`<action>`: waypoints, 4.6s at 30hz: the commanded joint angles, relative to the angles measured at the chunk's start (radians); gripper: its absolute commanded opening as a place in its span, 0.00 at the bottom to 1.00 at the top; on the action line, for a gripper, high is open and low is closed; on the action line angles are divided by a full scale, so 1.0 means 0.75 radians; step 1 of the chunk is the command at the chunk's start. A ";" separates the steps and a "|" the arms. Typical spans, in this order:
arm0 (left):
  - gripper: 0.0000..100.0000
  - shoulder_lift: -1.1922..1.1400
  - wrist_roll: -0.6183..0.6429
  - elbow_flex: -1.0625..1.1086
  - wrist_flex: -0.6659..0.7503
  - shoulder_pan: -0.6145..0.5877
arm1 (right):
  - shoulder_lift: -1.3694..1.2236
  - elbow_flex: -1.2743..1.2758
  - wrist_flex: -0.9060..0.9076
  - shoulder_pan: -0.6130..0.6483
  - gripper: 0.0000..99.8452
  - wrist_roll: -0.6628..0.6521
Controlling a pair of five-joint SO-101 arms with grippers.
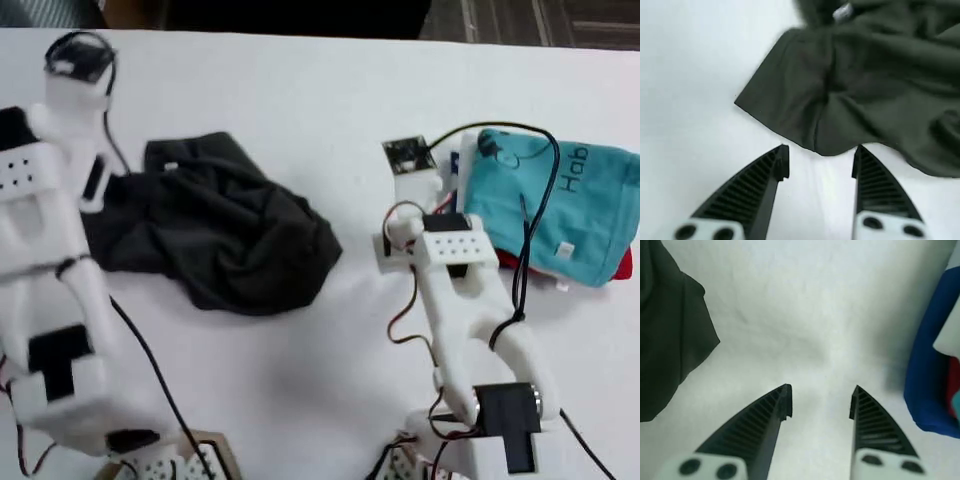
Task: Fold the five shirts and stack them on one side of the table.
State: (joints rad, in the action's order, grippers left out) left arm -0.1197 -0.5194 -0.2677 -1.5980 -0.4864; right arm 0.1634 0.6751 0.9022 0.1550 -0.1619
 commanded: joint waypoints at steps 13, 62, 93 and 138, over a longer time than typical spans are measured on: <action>0.14 -0.685 -0.012 -0.148 0.145 -0.041 | 0.073 0.002 -0.013 0.009 0.20 0.010; 0.19 0.209 0.055 -0.400 -0.239 0.908 | 0.073 0.002 -0.013 -0.001 0.20 0.012; 0.19 -0.368 -0.090 -0.034 0.317 -0.106 | -0.099 -0.569 0.191 0.834 0.34 -0.293; 0.29 -0.747 0.217 -0.408 0.499 0.601 | 0.562 0.108 0.281 -0.062 0.02 -0.550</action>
State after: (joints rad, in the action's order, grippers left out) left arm -0.6475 -0.3644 -0.4687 -1.2405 -0.0506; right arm 0.4580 0.7135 1.1047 0.1412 -0.5639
